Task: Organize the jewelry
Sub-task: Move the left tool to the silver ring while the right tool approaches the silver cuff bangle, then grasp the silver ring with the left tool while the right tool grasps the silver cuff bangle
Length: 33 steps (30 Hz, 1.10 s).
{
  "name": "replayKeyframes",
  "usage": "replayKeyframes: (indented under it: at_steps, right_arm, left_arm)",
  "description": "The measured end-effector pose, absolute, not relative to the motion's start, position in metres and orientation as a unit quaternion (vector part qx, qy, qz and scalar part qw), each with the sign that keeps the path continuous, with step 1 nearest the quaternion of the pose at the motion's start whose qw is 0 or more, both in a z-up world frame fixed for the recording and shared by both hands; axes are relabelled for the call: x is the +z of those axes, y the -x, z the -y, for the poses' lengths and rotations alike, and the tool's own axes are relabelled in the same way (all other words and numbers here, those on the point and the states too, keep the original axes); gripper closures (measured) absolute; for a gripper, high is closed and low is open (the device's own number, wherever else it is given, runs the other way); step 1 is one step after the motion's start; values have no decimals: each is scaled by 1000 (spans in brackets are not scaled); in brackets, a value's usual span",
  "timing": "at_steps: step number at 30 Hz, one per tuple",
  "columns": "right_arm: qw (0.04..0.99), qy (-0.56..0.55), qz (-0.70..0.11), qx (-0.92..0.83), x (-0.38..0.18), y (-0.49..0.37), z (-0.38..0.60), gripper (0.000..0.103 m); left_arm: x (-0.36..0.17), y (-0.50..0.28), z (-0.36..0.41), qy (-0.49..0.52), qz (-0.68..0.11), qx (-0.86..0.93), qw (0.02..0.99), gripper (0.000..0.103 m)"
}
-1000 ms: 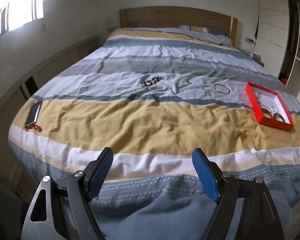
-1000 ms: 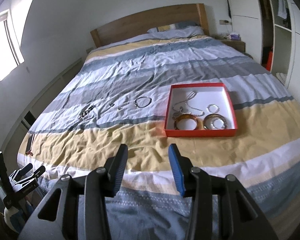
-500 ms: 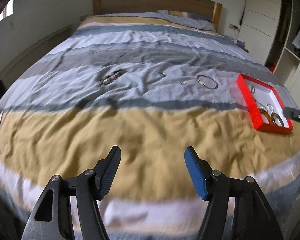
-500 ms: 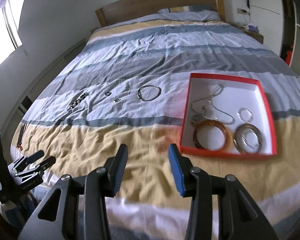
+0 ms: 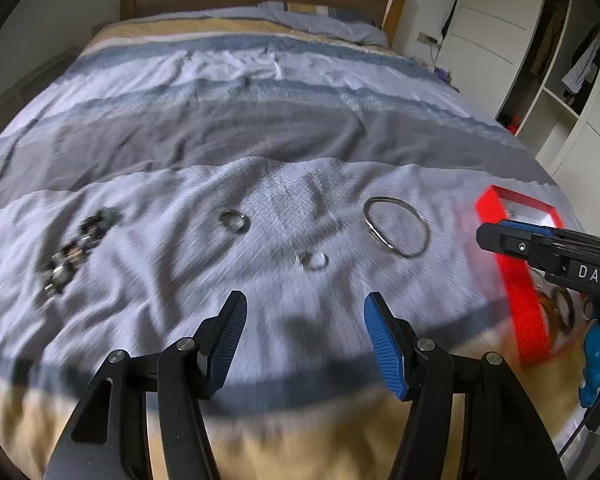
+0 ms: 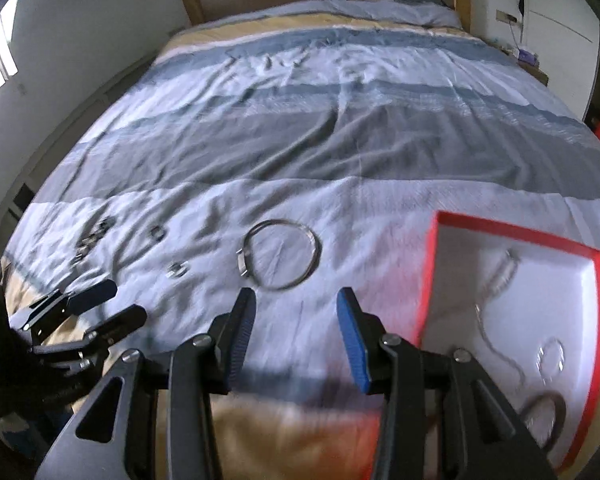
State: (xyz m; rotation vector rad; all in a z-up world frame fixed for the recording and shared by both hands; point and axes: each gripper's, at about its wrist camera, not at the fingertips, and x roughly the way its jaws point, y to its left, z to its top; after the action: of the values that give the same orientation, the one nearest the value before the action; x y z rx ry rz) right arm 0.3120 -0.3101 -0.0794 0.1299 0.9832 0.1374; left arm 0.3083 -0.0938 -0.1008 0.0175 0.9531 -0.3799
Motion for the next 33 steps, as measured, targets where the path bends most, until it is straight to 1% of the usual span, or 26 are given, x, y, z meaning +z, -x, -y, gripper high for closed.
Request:
replayKeyframes:
  at_steps: [6, 8, 11, 12, 17, 18, 19, 21, 23, 24, 25, 26, 28, 33]
  right_arm:
    - [866, -60, -494, 49, -105, -348, 310, 63]
    - [863, -62, -500, 47, -111, -355, 309, 62]
    - [858, -56, -509, 42, -122, -366, 305, 62]
    - [857, -51, -512, 39, -126, -369, 303, 62]
    - [858, -51, -510, 31, -132, -372, 301, 57]
    - [858, -50, -511, 31, -135, -373, 301, 57]
    - [857, -50, -512, 30, -136, -374, 300, 57]
    - [857, -46, -512, 26, -137, -372, 298, 57]
    - [857, -44, -513, 28, -137, -370, 295, 62]
    - [858, -44, -512, 28, -136, -367, 294, 71]
    - [859, -47, -510, 28, -135, -365, 295, 86]
    - [859, -53, -509, 28, -134, -363, 296, 95]
    - [863, -58, -501, 27, -131, -356, 297, 99]
    - [877, -65, -475, 29, -116, -335, 295, 99]
  left_arm:
    - [-126, -341, 111, -29, -461, -176, 869, 43]
    - [-128, -345, 115, -37, -458, -176, 870, 45]
    - [-132, -351, 119, -45, -456, -175, 872, 51]
    - [-133, -352, 120, -47, -454, -176, 872, 55]
    - [-135, -351, 120, -48, -447, -191, 872, 68]
    - [-136, -351, 120, -48, -447, -193, 872, 74]
    - [-136, -351, 121, -48, -446, -194, 872, 82]
    - [-136, -348, 123, -54, -442, -194, 874, 82]
    - [-135, -345, 123, -57, -439, -196, 875, 83]
    - [-134, -344, 123, -56, -438, -197, 875, 83]
    - [-133, -342, 122, -53, -437, -197, 876, 83]
    - [-132, -339, 120, -49, -437, -197, 876, 83]
    - [-129, -335, 118, -46, -435, -195, 878, 83]
    - [-120, -320, 110, -46, -435, -186, 880, 83]
